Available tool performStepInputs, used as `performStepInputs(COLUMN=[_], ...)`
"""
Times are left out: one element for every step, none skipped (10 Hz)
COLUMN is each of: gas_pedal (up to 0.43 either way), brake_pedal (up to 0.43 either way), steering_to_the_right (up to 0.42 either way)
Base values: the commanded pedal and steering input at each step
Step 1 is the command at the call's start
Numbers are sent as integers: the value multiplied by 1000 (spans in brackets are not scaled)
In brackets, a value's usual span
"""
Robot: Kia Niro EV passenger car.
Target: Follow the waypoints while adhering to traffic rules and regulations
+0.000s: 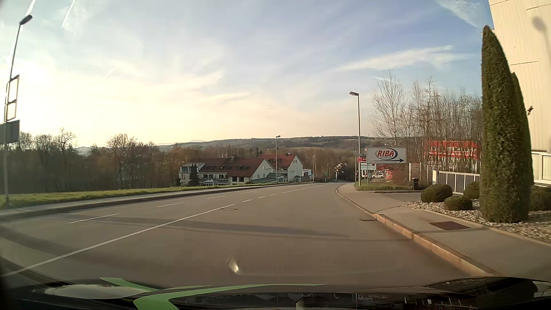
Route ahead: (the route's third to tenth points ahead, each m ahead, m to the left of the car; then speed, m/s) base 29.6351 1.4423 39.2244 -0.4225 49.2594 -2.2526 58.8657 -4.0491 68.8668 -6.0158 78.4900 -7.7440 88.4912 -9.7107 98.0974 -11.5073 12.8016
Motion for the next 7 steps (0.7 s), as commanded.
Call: performStepInputs(gas_pedal=[59, 59, 59, 47, 47, 28, 28], brake_pedal=[0, 0, 0, 0, 0, 0, 0], steering_to_the_right=[20, 20, 20, 19, 19, 19, 19])
